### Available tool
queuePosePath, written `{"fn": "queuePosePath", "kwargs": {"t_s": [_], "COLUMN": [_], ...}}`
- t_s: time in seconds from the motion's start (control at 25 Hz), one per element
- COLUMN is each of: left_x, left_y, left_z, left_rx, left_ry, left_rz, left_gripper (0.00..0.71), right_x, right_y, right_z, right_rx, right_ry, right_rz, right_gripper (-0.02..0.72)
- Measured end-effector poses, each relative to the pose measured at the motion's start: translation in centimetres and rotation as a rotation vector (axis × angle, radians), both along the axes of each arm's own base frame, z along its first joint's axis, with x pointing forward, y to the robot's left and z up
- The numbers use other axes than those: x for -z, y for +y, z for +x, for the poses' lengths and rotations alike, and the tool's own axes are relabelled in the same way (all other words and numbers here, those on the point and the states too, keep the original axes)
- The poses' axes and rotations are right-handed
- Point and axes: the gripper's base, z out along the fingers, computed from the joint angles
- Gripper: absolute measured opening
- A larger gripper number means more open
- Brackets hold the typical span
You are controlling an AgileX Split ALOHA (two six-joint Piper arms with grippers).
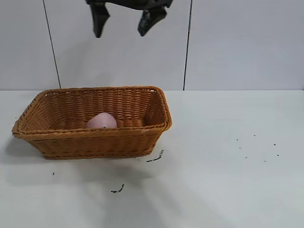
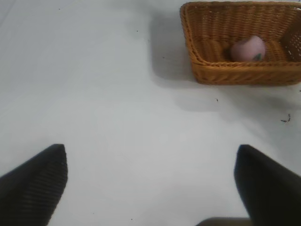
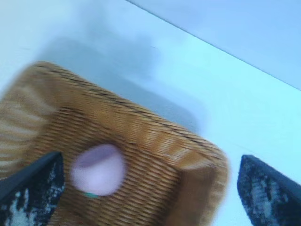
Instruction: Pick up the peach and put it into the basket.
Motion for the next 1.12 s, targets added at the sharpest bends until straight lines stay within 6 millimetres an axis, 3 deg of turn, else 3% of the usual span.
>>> {"fn": "queuePosePath", "kwargs": {"t_s": [0.24, 0.4, 0.44, 0.6, 0.72, 0.88, 1.0, 1.12], "left_x": [0.0, 0.0, 0.0, 0.0, 0.0, 0.0, 0.0, 0.0], "left_y": [0.0, 0.0, 0.0, 0.0, 0.0, 0.0, 0.0, 0.0], "left_z": [0.0, 0.0, 0.0, 0.0, 0.0, 0.0, 0.0, 0.0], "left_rx": [0.0, 0.0, 0.0, 0.0, 0.0, 0.0, 0.0, 0.0], "left_ry": [0.0, 0.0, 0.0, 0.0, 0.0, 0.0, 0.0, 0.0], "left_rz": [0.0, 0.0, 0.0, 0.0, 0.0, 0.0, 0.0, 0.0], "left_gripper": [0.693, 0.693, 0.693, 0.693, 0.693, 0.693, 0.693, 0.693], "right_x": [0.2, 0.2, 0.2, 0.2, 0.1, -0.9, -2.0, -3.8], "right_y": [-9.1, -15.4, -18.0, -22.3, -24.2, -24.5, -24.4, -24.5], "right_z": [4.1, 5.9, 6.3, 6.8, 6.8, 5.7, 3.8, 0.5], "right_rx": [0.194, 0.319, 0.37, 0.447, 0.484, 0.487, 0.483, 0.483], "right_ry": [0.005, 0.006, 0.007, 0.008, 0.01, 0.03, 0.062, 0.092], "right_rz": [-0.03, -0.033, -0.033, -0.038, -0.038, -0.03, -0.033, -0.041], "right_gripper": [0.696, 0.696, 0.696, 0.696, 0.696, 0.696, 0.696, 0.696]}}
